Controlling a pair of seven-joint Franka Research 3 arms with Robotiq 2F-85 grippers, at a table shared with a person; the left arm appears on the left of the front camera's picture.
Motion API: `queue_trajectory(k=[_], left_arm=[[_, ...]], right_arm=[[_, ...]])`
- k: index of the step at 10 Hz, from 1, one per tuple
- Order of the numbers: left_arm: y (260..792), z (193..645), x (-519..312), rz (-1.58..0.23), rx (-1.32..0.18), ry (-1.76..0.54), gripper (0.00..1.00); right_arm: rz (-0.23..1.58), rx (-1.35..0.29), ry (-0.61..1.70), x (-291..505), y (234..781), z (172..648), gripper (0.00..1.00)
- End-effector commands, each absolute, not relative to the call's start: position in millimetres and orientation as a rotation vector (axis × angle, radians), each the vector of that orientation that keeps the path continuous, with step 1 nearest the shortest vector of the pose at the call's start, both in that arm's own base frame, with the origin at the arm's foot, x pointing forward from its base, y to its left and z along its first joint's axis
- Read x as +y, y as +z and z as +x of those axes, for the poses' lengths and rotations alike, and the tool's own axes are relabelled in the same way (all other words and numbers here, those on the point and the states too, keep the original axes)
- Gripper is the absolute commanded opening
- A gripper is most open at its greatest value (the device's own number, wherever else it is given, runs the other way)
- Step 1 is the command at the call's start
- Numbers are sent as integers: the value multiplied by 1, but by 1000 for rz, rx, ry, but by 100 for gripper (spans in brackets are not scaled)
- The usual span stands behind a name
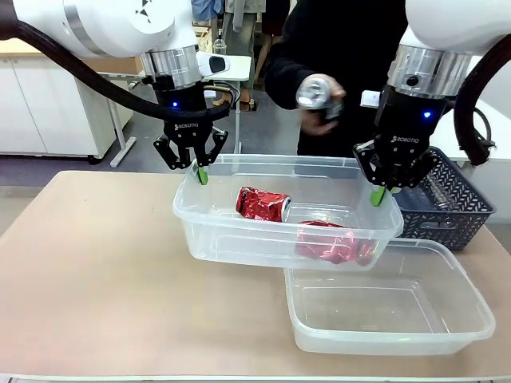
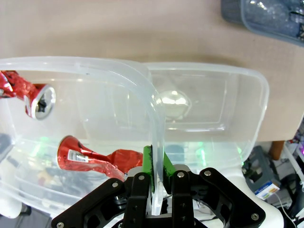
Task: Sort the waste into each basket.
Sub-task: Offer the picked Organizing box to the human.
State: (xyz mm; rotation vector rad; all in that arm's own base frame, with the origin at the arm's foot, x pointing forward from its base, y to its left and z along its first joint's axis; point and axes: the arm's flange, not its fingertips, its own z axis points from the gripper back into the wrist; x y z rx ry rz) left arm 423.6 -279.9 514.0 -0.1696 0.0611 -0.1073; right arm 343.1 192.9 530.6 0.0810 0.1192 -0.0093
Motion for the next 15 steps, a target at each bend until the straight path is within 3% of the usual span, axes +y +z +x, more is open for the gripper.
queue_trajectory(k=[1, 14, 15], left_arm=[[520, 428, -280, -181, 52, -103, 7], [514, 424, -280, -170, 61, -107, 7], [524, 456, -273, -154, 53, -114, 7]], right_arm=[[82, 123, 4, 195, 536, 342, 6], [81, 119, -9, 193, 531, 343, 6], [69, 119, -15, 212, 536, 380, 6]])
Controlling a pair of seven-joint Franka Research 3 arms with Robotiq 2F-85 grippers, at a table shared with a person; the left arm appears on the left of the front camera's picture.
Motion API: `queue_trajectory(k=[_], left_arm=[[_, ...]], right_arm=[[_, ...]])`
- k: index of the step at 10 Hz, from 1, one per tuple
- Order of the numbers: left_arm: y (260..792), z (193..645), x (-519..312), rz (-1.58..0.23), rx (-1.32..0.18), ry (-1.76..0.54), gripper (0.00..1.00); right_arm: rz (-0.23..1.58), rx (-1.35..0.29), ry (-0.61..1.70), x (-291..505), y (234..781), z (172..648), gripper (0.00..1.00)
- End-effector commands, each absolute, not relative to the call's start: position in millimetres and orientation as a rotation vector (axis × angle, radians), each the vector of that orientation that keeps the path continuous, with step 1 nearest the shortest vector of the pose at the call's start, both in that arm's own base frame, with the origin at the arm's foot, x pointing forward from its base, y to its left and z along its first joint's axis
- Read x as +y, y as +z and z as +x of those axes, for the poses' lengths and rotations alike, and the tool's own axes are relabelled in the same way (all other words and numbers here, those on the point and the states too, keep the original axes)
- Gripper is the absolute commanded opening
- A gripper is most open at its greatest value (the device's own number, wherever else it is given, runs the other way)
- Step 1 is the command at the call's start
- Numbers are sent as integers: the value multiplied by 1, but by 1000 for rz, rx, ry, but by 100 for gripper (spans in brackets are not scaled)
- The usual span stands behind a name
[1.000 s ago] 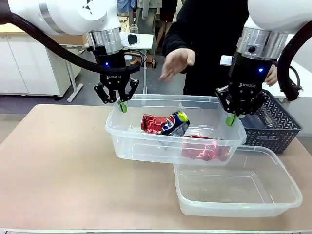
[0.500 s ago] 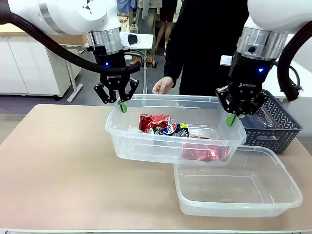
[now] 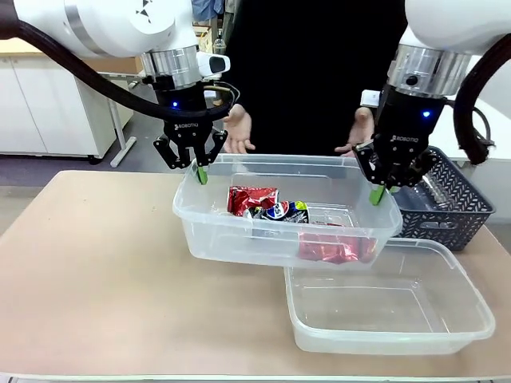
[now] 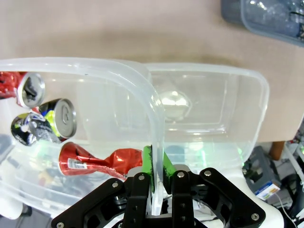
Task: Sort the waste into each basket.
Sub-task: Offer the picked Organizing box to the human.
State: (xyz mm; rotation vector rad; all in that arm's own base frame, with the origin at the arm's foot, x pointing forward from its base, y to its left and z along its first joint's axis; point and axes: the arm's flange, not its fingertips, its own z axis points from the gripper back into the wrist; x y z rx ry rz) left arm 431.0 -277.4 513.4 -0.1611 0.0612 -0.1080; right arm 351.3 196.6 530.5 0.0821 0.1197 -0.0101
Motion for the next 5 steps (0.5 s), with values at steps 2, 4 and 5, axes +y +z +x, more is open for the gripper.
queue_trajectory(k=[2, 4, 5], left_arm=[[538, 524, -248, -165, -26, -34, 7], [529, 571, -227, -204, -55, 28, 7], [521, 583, -223, -209, -59, 49, 7]], right_arm=[[139, 120, 19, 242, 546, 451, 6], [168, 144, 1, 264, 533, 500, 6], [185, 126, -31, 269, 523, 514, 6]])
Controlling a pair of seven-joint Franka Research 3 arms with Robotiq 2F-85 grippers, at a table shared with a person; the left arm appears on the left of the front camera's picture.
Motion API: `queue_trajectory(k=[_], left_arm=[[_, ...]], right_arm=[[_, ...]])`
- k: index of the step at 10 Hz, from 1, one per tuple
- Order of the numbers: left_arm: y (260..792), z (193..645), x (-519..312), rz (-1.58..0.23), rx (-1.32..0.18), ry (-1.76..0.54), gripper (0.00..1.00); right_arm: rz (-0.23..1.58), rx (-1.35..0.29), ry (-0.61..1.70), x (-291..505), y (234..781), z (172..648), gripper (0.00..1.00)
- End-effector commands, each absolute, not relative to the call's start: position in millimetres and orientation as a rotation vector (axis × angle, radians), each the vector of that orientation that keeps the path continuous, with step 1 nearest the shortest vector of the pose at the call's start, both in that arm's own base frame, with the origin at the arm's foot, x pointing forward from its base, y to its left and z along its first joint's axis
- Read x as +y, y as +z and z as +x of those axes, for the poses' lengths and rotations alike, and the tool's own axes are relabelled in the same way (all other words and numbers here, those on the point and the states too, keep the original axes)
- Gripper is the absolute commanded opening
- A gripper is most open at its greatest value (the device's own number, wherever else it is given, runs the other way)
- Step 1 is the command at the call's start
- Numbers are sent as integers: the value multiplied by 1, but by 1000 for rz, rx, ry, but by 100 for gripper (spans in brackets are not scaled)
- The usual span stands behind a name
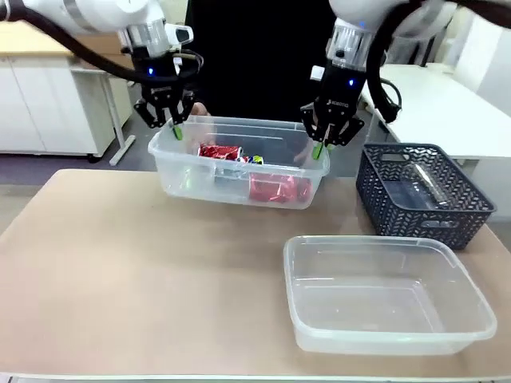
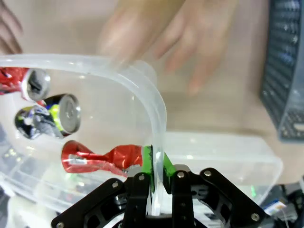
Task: Sort the waste into each basket.
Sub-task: Offer the picked Organizing box to the human, then release the Organizing box you were holding.
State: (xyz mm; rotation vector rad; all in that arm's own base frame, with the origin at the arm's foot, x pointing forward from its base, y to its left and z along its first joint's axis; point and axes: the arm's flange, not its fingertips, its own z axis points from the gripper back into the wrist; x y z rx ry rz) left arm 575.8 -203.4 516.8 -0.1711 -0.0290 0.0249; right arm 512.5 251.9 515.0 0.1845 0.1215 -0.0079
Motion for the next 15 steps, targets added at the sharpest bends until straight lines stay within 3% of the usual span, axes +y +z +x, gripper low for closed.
queue_trajectory(k=[1, 12, 13, 14, 15], left_arm=[[515, 587, -222, -210, -51, 54, 7], [503, 590, -203, -161, -23, 19, 7], [505, 587, -205, -192, -17, 9, 64], [510, 583, -206, -180, -39, 9, 64], [517, 579, -204, -180, -63, 17, 100]], right_arm=[[196, 102, -60, 271, 516, 519, 6], [161, 115, -54, 253, 501, 532, 6], [205, 38, -86, 245, 507, 522, 59], [255, -19, -86, 239, 514, 514, 63], [273, -59, -92, 233, 520, 508, 100]])
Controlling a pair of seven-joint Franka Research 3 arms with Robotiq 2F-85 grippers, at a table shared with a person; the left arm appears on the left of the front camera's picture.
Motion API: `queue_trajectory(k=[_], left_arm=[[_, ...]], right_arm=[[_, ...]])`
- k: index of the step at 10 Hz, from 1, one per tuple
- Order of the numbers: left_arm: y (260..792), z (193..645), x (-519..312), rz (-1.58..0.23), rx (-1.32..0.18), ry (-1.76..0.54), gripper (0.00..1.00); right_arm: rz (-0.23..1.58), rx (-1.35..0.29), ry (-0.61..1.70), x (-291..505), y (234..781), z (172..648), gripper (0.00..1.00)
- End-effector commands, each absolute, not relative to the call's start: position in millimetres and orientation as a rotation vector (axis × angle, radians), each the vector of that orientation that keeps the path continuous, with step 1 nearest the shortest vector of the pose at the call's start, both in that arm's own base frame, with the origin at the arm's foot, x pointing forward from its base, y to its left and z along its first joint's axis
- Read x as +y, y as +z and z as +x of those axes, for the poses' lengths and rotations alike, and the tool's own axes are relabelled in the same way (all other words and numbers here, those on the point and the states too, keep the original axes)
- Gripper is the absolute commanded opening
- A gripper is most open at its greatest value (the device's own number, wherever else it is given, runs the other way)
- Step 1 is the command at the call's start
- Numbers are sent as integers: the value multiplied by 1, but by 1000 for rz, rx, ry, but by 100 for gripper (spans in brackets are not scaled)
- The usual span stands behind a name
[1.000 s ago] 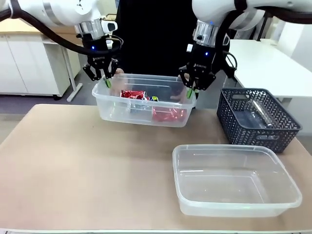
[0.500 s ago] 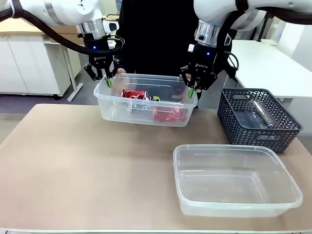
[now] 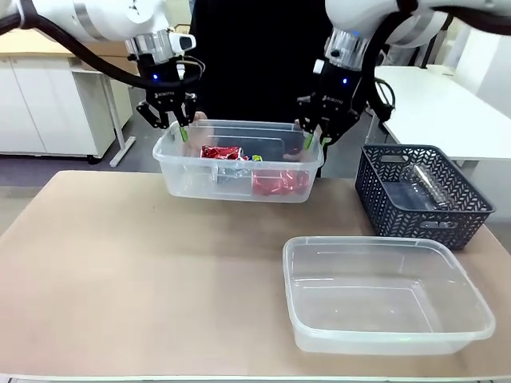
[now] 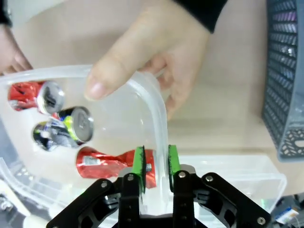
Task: Sort the waste into each basket.
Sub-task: Release the Organizing box you were holding, then pick up the Organizing box on the right side of the table and lift it.
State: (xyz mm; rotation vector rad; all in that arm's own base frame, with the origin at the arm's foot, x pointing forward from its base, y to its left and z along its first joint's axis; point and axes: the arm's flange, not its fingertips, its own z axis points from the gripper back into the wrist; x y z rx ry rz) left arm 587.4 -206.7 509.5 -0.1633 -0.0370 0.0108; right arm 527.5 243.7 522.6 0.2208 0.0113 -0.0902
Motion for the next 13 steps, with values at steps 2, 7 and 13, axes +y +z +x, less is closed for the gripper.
queue_trajectory(k=[2, 7, 13], left_arm=[[536, 565, -200, -177, -139, 27, 100], [561, 521, -200, -188, -217, -48, 100], [569, 526, -207, -174, -204, -34, 100]], right_arm=[[294, -120, -99, 223, 534, 499, 100], [364, -202, -131, 199, 546, 484, 100], [320, -190, -153, 207, 552, 489, 100]])
